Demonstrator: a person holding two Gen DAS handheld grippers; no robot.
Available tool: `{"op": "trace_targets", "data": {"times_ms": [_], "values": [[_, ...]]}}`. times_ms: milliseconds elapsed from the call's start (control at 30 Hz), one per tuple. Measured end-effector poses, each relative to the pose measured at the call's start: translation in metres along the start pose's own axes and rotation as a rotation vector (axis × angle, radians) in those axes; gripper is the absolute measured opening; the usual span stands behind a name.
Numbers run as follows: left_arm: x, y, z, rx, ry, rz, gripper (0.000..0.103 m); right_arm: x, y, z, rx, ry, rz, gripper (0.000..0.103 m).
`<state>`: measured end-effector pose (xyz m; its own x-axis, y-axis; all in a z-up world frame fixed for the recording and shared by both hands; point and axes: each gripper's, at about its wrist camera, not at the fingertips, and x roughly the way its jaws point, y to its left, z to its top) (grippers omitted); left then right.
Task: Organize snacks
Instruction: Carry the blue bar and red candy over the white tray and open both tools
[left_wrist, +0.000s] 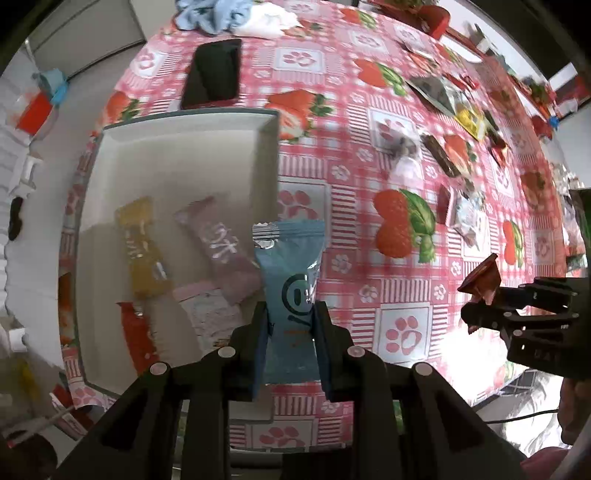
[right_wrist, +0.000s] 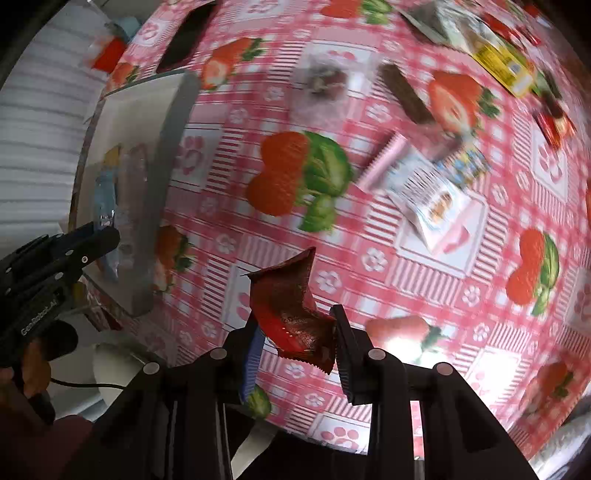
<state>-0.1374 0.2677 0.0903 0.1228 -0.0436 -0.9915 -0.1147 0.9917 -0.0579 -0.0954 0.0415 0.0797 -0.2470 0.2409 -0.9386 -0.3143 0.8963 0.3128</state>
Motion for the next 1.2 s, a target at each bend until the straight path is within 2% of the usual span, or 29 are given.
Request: {"op": "trace_targets", "data": {"times_ms": [600, 1200], "values": [[-0.013, 0.067, 0.002, -0.14, -0.048, 0.017, 0.026, -0.001, 0.086, 0.054, -0.193, -0.015, -0.025, 0.037], [-0.009, 0.114, 0.038, -0.2, -0.091, 0.074, 0.026, 0.021, 0.166, 0.119, -0.293, -0.019, -0.008, 0.037]]}}
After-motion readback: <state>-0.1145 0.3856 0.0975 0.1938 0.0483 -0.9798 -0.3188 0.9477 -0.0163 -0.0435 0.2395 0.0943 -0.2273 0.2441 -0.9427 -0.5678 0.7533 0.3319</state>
